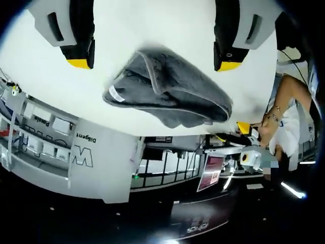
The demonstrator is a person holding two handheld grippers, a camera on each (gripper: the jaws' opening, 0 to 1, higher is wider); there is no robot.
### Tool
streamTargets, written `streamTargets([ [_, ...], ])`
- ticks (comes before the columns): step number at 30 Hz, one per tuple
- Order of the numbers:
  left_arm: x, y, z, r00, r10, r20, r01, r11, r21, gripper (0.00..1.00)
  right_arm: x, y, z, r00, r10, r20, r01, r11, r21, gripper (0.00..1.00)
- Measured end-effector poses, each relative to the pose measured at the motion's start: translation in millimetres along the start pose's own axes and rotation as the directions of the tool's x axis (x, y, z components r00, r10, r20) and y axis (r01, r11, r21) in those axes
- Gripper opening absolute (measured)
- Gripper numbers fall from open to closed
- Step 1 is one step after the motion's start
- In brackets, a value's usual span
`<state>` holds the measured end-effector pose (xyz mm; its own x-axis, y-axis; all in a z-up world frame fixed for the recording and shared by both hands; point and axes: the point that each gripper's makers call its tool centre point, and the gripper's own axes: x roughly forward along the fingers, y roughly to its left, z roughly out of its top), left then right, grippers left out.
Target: Open the folded towel by lifting each exposed corner and separating the folded layers until the towel lies flat within the target outline without major curled edges
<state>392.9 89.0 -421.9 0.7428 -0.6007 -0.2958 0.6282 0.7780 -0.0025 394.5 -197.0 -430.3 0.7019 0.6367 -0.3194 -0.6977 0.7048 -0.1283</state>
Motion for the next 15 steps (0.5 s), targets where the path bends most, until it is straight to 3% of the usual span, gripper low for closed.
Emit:
streamTargets([
  [4,13,-6.0,2.2,1.0,-0.001,-0.005,0.001,1.0,0.006,0.84,-11,-5,-8.0,1.0,-0.008,-0.016,0.008,1.0,0.003,0.99],
  [10,33,-11.0,14.4,1.0,0.002,0.016,-0.003,1.0,0.028,0.68,-22,-12,-11.7,1.0,-0.027,-0.008,0.027,1.0,0.003,0.99],
  [15,51,-4.5,1.6,0.99,0.068,-0.126,-0.042,0.979,0.198,0.46,-27,-8,-17.7,1.0,-0.014,-0.022,0.013,1.0,-0.016,0.99],
])
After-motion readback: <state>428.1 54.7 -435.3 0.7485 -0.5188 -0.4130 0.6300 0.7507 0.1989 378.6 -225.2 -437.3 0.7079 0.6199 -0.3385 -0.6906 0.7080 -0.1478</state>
